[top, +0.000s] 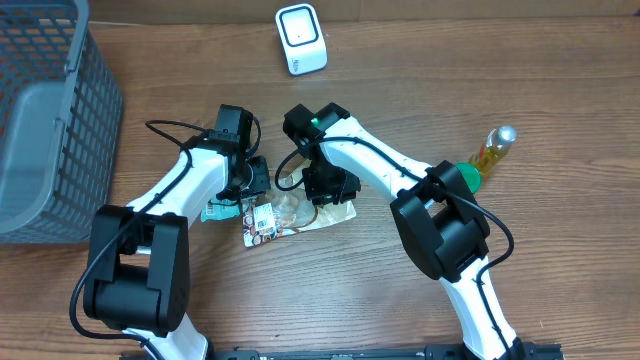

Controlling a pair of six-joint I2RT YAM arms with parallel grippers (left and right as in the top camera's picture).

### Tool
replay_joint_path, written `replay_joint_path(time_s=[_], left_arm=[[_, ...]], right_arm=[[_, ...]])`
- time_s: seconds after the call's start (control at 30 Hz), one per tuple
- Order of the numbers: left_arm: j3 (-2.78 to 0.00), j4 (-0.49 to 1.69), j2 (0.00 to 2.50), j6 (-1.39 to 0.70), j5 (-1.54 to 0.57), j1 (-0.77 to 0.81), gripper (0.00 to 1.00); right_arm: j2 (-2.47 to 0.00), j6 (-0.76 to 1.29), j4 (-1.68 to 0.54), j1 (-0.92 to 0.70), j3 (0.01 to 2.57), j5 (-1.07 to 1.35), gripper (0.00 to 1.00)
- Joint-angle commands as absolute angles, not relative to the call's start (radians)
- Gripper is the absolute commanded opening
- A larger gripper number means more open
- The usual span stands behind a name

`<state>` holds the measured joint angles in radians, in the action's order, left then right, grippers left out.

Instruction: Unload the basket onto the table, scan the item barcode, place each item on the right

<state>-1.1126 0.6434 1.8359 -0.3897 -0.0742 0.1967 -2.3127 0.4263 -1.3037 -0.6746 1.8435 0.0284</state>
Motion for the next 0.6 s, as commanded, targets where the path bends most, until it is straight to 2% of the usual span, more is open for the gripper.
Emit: replay_joint_path(time_s=[0.0,0.13,0.17,0.23,0.27,0.33,0.37,0.4,0.57], left_arm=[[-1.213,0.715,1.84,-0.343,-0.071,0.198,0.41],[-1.391,0.901,1.838,-0.34,-0.075,0.19,0.41],[-1.457,0.979,1.838,-0.342,-0.078,0.189,0.41],[-1.515,1.066,1.838,-0.376,-0.078,0.189,0.41],[-1.526,1.091,1.838,-0.384,-0.078,0.189,0.39],[-1.525,1.121,1.838,-0.39,-0.077,0.191,0.2],[-1.517,1.126,1.84,-0.39,-0.075,0.191,0.15],[-1.485,1.124,1.844,-0.395,-0.074,0.191,0.11],[-1.356,1.074,1.844,-0.401,-0.078,0.193,0.11]], right_arm=[[-2.282,0.441,-1.291,-0.658,1.854,0.001,0.4],[-2.205,0.441,-1.284,-0.619,1.895,0.001,0.42],[-2.17,0.441,-1.283,-0.597,1.904,0.001,0.45],[-2.147,0.441,-1.28,-0.577,1.905,0.002,0.62],[-2.144,0.441,-1.28,-0.569,1.905,0.004,0.66],[-2.146,0.44,-1.28,-0.557,1.901,0.015,0.66],[-2.149,0.438,-1.279,-0.554,1.897,0.02,0.66],[-2.15,0.437,-1.271,-0.551,1.877,0.02,0.71],[-2.151,0.39,-1.248,-0.549,1.824,0.015,0.8]])
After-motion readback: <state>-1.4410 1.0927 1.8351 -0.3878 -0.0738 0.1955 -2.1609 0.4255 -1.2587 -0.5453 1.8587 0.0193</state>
